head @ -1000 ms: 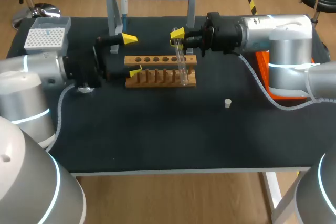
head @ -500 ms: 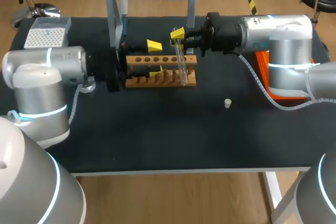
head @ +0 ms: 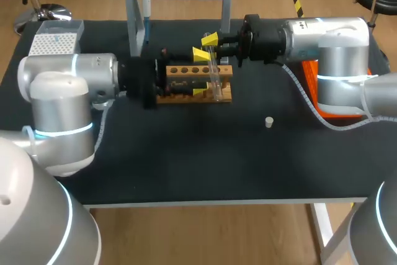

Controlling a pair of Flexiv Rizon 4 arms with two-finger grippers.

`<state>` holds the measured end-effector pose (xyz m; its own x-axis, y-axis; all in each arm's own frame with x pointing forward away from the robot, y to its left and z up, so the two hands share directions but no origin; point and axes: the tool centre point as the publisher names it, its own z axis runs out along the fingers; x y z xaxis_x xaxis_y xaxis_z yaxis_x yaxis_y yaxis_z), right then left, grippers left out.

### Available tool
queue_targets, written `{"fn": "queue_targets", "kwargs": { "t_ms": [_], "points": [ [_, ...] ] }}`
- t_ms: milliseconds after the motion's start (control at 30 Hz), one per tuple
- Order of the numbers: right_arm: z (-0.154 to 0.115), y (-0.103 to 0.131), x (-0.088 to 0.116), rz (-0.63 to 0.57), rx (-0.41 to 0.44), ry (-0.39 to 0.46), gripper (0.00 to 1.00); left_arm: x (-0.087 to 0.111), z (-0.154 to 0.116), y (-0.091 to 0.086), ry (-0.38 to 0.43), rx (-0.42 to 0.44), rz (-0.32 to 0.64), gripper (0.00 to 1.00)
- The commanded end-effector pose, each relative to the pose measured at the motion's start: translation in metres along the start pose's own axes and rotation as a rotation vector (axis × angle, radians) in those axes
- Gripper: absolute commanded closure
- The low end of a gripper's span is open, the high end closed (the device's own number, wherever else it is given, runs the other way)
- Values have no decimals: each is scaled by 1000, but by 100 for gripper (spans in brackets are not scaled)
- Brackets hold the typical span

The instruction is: Invert the test tube, pick up the pipette, mount the tip to pipette, aspirate from beaker and dispense into the tube, eject the tip, return the pipette, and cap with the stopper.

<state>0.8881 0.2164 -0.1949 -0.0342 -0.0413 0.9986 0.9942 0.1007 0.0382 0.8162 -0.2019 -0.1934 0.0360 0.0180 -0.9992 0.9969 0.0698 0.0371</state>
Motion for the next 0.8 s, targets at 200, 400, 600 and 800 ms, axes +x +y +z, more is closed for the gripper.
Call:
{"fn": "queue_targets", "kwargs": {
  "t_ms": [200,400,600,800],
  "points": [
    [0,0,0,0,0,-2,100,-2,6,-23,-4,-25,-31,0],
    [0,0,0,0,0,-2,100,-2,15,-25,8,-11,-36,0],
    [0,0,0,0,0,-2,100,-4,22,-23,24,1,-34,0],
    [0,0,0,0,0,-2,100,-5,26,-19,28,-3,-48,0]
  ]
}}
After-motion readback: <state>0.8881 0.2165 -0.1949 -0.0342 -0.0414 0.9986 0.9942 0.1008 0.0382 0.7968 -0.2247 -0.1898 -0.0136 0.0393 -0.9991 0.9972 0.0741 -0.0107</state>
